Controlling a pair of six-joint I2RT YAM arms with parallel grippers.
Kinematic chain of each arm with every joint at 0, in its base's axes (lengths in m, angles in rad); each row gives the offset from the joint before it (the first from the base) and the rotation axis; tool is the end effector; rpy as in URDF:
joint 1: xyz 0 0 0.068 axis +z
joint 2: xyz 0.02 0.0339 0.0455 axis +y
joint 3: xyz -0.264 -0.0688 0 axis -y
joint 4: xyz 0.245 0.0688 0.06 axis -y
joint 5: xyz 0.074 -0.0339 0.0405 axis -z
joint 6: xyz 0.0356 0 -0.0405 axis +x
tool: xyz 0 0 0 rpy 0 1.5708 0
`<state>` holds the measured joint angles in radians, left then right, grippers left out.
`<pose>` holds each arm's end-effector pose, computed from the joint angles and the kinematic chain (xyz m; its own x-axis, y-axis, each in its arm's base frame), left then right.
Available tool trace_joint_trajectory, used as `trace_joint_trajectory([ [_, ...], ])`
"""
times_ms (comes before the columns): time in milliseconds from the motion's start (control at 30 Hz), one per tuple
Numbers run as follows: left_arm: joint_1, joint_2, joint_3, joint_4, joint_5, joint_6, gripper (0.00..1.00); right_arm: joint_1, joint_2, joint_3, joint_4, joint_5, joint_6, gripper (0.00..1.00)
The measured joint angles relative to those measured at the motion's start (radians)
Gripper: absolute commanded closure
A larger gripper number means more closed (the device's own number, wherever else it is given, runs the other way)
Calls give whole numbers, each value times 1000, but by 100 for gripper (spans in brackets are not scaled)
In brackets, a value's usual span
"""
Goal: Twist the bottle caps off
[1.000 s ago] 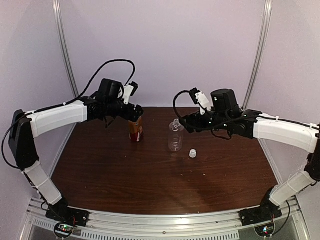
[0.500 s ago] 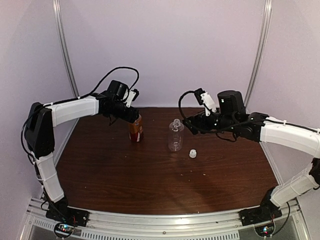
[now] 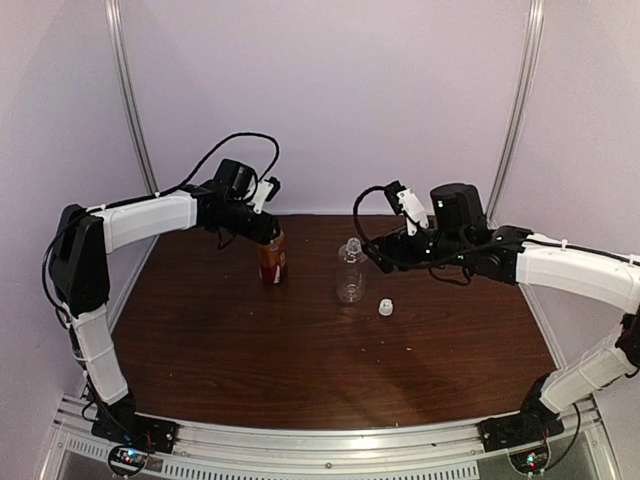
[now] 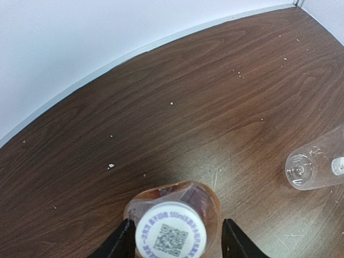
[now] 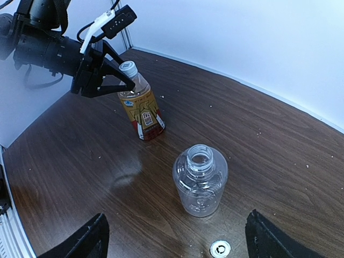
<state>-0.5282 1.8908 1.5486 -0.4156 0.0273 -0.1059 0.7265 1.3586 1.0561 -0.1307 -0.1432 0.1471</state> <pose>0.3740 -0.2194 0.2631 -0.6454 0.2543 -0.7203 0.4552 0.8852 -0.0954 0.2323 0.2132 0.3100 -0.4210 -0.1800 -0.8890 -0.7001 0.6876 0.1923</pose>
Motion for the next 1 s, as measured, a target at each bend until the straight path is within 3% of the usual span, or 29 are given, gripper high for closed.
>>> trace_joint_trajectory([
  [300, 22, 0, 0, 18, 25, 0, 63, 0, 22, 0, 0, -18, 14, 12],
  [600, 32, -4, 0, 24, 49, 18, 100, 0, 27, 0, -1, -37, 17, 12],
  [767, 32, -60, 0, -18, 60, 32, 100, 0, 27, 0, -9, -42, 17, 12],
  [1000, 32, -254, -16, -109, 104, 60, 100, 0, 27, 0, -7, -89, 16, 11],
])
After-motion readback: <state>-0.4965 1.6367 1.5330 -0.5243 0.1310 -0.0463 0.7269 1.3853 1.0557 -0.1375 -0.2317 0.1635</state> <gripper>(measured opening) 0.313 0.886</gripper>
